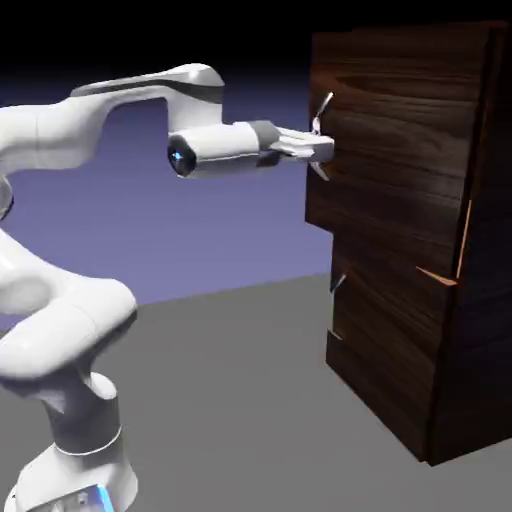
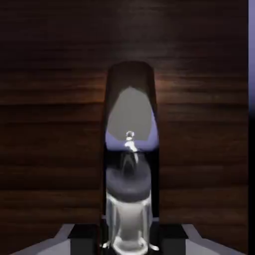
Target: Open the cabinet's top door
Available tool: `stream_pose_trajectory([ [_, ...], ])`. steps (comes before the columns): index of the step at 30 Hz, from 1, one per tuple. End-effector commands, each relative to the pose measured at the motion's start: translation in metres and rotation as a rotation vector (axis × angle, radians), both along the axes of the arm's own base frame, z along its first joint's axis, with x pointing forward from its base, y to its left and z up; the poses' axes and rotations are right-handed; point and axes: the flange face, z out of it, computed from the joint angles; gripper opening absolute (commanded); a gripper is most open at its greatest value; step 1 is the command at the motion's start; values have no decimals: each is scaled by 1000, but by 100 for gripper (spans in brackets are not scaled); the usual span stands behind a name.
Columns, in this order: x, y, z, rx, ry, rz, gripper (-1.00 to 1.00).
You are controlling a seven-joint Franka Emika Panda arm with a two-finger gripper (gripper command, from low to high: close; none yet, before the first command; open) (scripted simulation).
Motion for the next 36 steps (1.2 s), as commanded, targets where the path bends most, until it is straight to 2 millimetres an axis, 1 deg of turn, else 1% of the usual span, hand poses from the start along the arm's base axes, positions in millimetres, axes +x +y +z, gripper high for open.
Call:
stream_pose_trajectory([
  [1, -6, -6, 0, 3, -1, 28, -100],
  [9, -51, -56, 0, 4, -1, 230, -100],
  [14, -71, -90, 0, 4, 0, 347, -100],
  [19, -88, -125, 0, 4, 0, 464, -100],
  [24, -101, -164, 0, 4, 0, 589, -100],
  [28, -108, -201, 0, 4, 0, 701, -100],
  [32, -111, -240, 0, 4, 1, 821, -100],
  [36, -110, -279, 0, 4, 1, 936, -100],
])
